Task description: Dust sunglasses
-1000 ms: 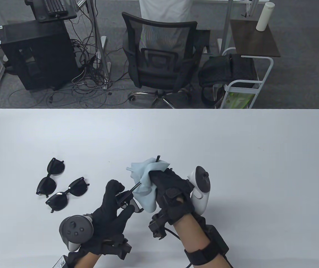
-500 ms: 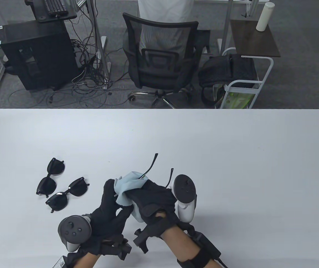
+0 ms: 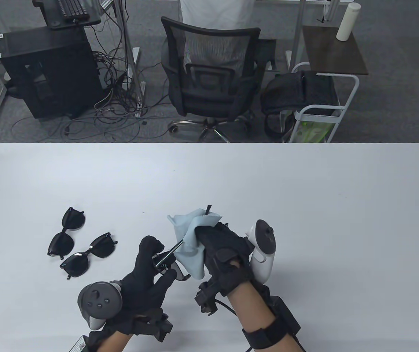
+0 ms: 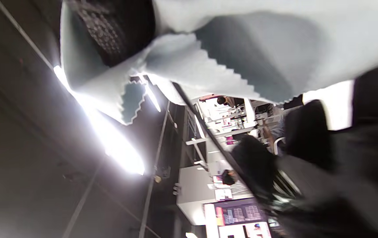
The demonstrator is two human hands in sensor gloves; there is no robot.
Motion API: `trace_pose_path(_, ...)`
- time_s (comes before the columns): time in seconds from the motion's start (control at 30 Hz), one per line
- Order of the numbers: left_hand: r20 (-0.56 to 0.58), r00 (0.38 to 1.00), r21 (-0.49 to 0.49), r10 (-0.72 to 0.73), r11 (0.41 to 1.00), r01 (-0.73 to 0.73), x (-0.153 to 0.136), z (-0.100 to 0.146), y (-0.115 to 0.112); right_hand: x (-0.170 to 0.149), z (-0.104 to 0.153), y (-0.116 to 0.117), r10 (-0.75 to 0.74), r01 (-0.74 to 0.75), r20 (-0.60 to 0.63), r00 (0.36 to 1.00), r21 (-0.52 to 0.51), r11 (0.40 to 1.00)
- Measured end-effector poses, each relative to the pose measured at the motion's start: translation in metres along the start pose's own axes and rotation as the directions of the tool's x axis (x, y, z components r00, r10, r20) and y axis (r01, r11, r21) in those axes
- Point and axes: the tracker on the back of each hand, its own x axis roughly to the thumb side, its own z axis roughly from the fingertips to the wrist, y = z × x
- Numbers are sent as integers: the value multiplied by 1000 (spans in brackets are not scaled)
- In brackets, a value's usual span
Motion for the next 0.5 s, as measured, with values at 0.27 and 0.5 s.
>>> trace_pose_path(0.27,-22,1000,32,-15,999,16,-9,-2,6,-9,8,41,275,-277,64,959,34,960)
trace_pose_path(0.5,-43,997,84,67,994,-63,-12,-3,16,17,26,21,416,-404,99,904,-119,907)
